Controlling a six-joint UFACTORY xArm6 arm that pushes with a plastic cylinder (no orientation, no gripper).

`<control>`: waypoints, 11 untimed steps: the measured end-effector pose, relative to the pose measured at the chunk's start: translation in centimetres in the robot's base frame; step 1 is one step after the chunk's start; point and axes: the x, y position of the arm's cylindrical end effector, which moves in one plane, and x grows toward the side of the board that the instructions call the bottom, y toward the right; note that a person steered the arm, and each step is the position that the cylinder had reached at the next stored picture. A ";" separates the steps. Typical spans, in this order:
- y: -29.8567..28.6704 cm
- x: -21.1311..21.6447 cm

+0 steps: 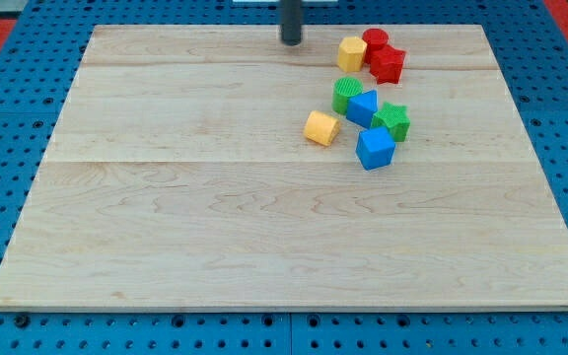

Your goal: Slide red circle along with yellow hexagon parallel to red star

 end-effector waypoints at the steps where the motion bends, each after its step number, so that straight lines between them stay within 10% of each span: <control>1: 5.5 -1.0; 3: 16.8 1.3; 6: 0.7 6.4; 11: -3.3 4.7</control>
